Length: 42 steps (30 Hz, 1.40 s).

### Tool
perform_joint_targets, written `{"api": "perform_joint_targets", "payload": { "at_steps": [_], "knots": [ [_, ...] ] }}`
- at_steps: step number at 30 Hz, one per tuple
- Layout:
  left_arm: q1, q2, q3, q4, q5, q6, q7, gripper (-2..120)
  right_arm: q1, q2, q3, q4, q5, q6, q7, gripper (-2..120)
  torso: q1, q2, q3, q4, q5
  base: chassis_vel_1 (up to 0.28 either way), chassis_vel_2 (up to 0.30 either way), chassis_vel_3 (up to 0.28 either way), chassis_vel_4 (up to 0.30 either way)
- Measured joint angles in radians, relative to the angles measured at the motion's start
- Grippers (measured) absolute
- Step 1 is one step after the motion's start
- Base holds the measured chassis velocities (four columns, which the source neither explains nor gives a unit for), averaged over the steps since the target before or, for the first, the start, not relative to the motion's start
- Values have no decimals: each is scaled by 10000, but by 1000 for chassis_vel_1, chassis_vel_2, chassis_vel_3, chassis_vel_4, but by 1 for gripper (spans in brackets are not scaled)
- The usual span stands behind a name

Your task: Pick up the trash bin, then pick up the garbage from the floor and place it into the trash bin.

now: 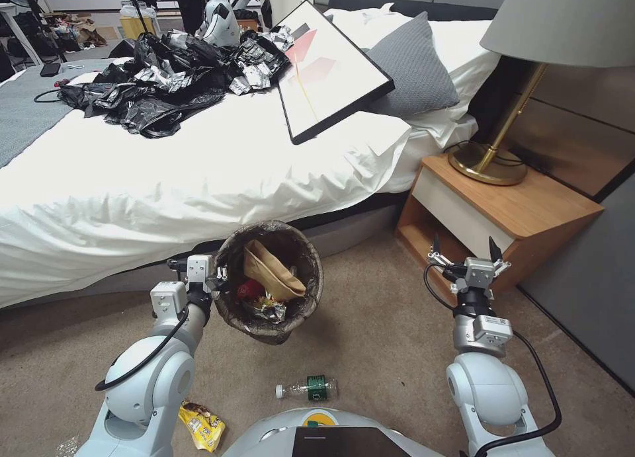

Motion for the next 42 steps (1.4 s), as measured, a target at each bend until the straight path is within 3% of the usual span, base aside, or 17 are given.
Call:
{"api": "perform_joint_targets", "payload": {
  "at_steps": [11,28,42],
  "knots": [
    [7,54,-22,14,4,-7,18,0,26,5,-190,-25,33,-94,29,100,1,0,1,1,1,58,-44,-48,57],
    [29,38,-22,-10,-6,-57,16,0,128,-68,-290,-94,385,-118,241,100,-2,1,-3,0,1,209,-214,-204,200],
    [-26,4,20,-69,-718,-104,-372,0,88,-117,-356,-132,405,-177,267,100,1,0,0,0,2,-5,-3,-5,3]
  ]
}}
